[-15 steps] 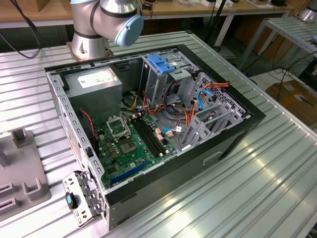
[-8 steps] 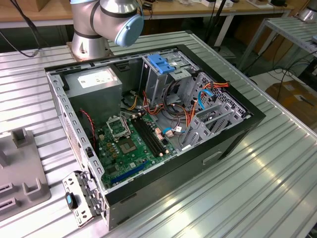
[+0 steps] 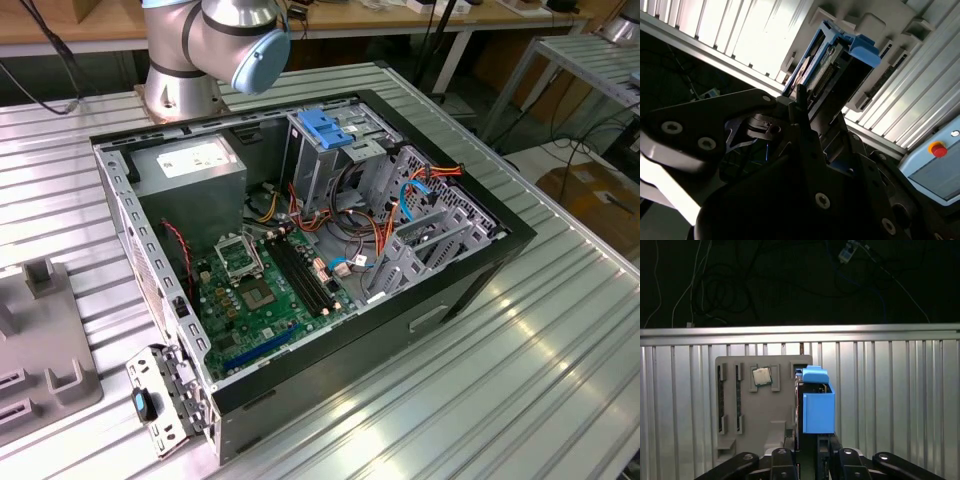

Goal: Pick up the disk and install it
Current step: 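Pick up the disk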

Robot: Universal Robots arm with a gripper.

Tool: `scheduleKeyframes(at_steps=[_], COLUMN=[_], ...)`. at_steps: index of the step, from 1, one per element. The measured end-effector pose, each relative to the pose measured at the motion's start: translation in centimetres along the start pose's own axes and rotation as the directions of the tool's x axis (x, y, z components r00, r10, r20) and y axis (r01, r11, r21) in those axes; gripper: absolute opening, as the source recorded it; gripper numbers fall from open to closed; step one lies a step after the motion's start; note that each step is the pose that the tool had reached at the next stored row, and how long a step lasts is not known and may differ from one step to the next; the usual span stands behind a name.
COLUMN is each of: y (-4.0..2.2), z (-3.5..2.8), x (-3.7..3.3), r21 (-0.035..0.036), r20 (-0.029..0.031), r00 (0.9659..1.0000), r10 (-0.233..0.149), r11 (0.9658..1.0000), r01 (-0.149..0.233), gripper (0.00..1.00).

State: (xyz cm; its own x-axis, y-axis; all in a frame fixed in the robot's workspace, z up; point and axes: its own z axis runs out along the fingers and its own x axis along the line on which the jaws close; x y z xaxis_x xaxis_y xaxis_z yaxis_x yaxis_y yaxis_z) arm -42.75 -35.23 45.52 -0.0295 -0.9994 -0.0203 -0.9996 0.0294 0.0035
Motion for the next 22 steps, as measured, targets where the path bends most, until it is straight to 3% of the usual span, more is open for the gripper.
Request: scheduleKeyframes(at_steps=[13, 17, 22], y=[0.00, 0.00, 0.00], z=[-0.07, -0.45, -0.46], x=[0.00, -0.01, -0.01], r21=[0.0000, 0.0001, 0.0001], r20=[0.0000, 0.0001, 0.0000], r00=[1.0000, 1.0000, 1.0000], r10=[0.000, 0.000, 0.000], r11=[1.0000, 1.0000, 1.0000], r01=[0.000, 0.000, 0.000], gripper=[0.35, 0.35, 0.35])
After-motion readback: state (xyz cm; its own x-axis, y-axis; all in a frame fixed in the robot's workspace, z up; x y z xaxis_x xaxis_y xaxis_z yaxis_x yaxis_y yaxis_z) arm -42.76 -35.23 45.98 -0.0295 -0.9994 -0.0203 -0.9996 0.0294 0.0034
